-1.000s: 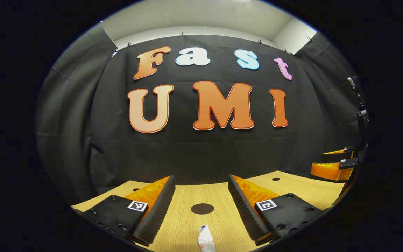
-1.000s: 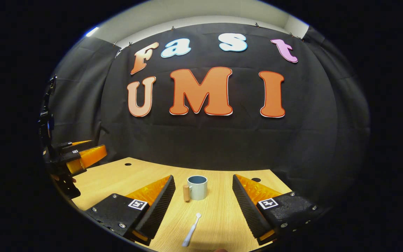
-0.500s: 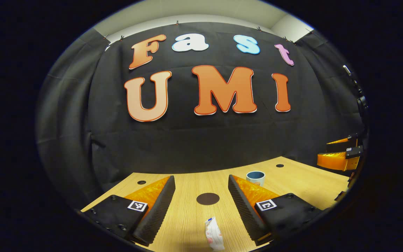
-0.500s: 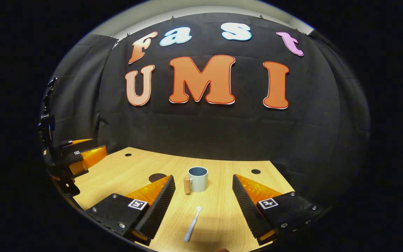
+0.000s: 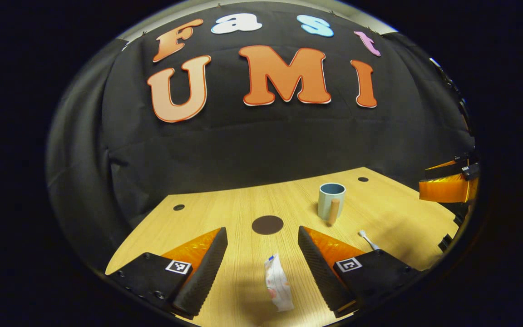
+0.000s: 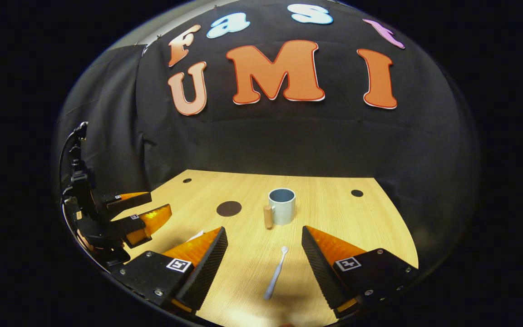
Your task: Put the toothbrush and toothpaste on the desktop into the cup, then pick up the cup and place it on the coaster on the desktop.
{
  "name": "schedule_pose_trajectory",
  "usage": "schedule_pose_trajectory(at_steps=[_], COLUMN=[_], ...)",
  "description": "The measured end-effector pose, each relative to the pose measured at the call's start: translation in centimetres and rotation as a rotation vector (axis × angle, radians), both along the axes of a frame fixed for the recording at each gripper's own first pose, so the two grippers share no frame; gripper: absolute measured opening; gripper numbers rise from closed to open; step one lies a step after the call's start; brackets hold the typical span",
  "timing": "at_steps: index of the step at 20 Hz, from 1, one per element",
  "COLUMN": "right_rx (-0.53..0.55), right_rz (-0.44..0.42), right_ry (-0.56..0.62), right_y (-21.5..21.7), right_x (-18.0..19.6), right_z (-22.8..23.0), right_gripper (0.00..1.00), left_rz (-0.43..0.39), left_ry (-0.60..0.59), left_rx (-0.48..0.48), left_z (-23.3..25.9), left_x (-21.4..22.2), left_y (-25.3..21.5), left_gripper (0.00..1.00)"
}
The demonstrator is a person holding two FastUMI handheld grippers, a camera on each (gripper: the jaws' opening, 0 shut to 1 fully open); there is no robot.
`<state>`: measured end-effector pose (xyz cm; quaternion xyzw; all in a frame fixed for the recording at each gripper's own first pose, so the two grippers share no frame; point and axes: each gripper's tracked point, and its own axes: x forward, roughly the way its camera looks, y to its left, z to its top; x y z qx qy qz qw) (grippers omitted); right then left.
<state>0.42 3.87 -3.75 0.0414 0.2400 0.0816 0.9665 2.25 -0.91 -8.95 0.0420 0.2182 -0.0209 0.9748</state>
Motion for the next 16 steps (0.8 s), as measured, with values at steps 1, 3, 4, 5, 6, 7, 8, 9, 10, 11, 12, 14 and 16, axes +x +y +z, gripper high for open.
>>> schedule_pose_trajectory(at_steps=[1,3,4,5,6,7,8,9,10,11,12,14,16], right_rx=[-0.006,-0.021,-0.036,-0.051,-0.063,-0.066,-0.058,-0.045,-0.037,-0.037,-0.042,-0.038,-0.036], right_rz=[-0.002,-0.007,-0.019,-0.026,-0.032,-0.034,-0.029,-0.024,-0.019,-0.021,-0.024,-0.027,-0.025], right_ry=[0.017,0.052,0.074,0.094,0.114,0.137,0.167,0.2,0.233,0.262,0.292,0.344,0.393], right_y=[-0.2,-0.6,-1.0,-1.2,-1.1,-1.1,-0.9,-0.5,-0.3,-0.2,-0.4,-0.1,0.3], right_x=[0.1,0.7,0.9,1.2,1.4,1.5,1.5,1.3,1.4,1.5,1.5,1.3,1.2], right_z=[-0.3,-1.1,-1.9,-2.5,-3.3,-4.0,-4.9,-5.7,-6.6,-7.3,-8.2,-9.9,-11.5], right_gripper=[0.99,0.99,0.99,0.99,0.99,0.99,0.99,0.98,0.98,0.97,0.97,0.95,0.93], left_rz=[-0.003,-0.004,-0.004,-0.001,0.004,0.002,-0.002,-0.007,-0.01,-0.013,-0.015,-0.01,-0.018], left_ry=[0.02,0.065,0.087,0.102,0.113,0.128,0.142,0.157,0.17,0.182,0.193,0.225,0.258], left_rx=[-0.005,-0.013,-0.017,-0.015,-0.009,-0.009,-0.011,-0.011,-0.008,-0.003,0.0,0.013,0.007], left_z=[-0.8,-1.8,-2.6,-3.2,-3.9,-4.7,-4.9,-5.5,-6.0,-6.3,-6.7,-7.6,-8.7], left_x=[-0.3,-0.2,-0.3,-0.4,-0.3,-0.4,-0.3,-0.1,-0.1,0.1,0.2,0.1,0.2], left_y=[-0.1,-0.2,-0.1,0.1,0.2,0.1,0.0,-0.1,-0.1,-0.1,-0.2,-0.2,-0.1], left_gripper=[0.99,1.0,0.96,0.96,1.0,1.0,1.0,1.0,1.0,1.0,1.0,1.0,1.0])
